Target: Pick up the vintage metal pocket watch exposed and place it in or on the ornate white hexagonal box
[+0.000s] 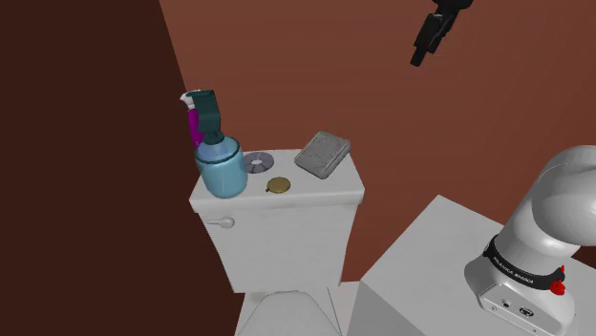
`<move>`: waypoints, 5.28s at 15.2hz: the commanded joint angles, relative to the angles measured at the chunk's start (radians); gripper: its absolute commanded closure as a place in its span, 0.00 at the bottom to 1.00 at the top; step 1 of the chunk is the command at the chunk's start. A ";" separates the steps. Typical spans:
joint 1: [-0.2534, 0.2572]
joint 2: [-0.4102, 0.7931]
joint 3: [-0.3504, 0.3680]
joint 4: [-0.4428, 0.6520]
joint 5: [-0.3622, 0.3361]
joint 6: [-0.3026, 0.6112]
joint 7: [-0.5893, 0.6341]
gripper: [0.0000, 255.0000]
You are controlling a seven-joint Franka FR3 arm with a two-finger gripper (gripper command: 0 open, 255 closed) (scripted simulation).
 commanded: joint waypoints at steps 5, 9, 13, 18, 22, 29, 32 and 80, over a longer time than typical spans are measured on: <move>0.012 0.077 0.059 -0.023 0.029 0.067 0.081 0.00; 0.022 0.171 0.117 -0.028 0.052 0.133 0.160 0.00; 0.030 0.280 0.175 -0.014 0.068 0.197 0.239 0.00; 0.036 0.434 0.244 0.030 0.071 0.268 0.340 0.00; 0.041 0.570 0.294 0.086 0.056 0.315 0.423 0.00; 0.064 0.830 0.359 0.231 -0.007 0.367 0.575 0.00; 0.085 0.948 0.373 0.311 -0.043 0.375 0.637 0.00; 0.139 1.122 0.382 0.556 -0.076 0.259 0.707 1.00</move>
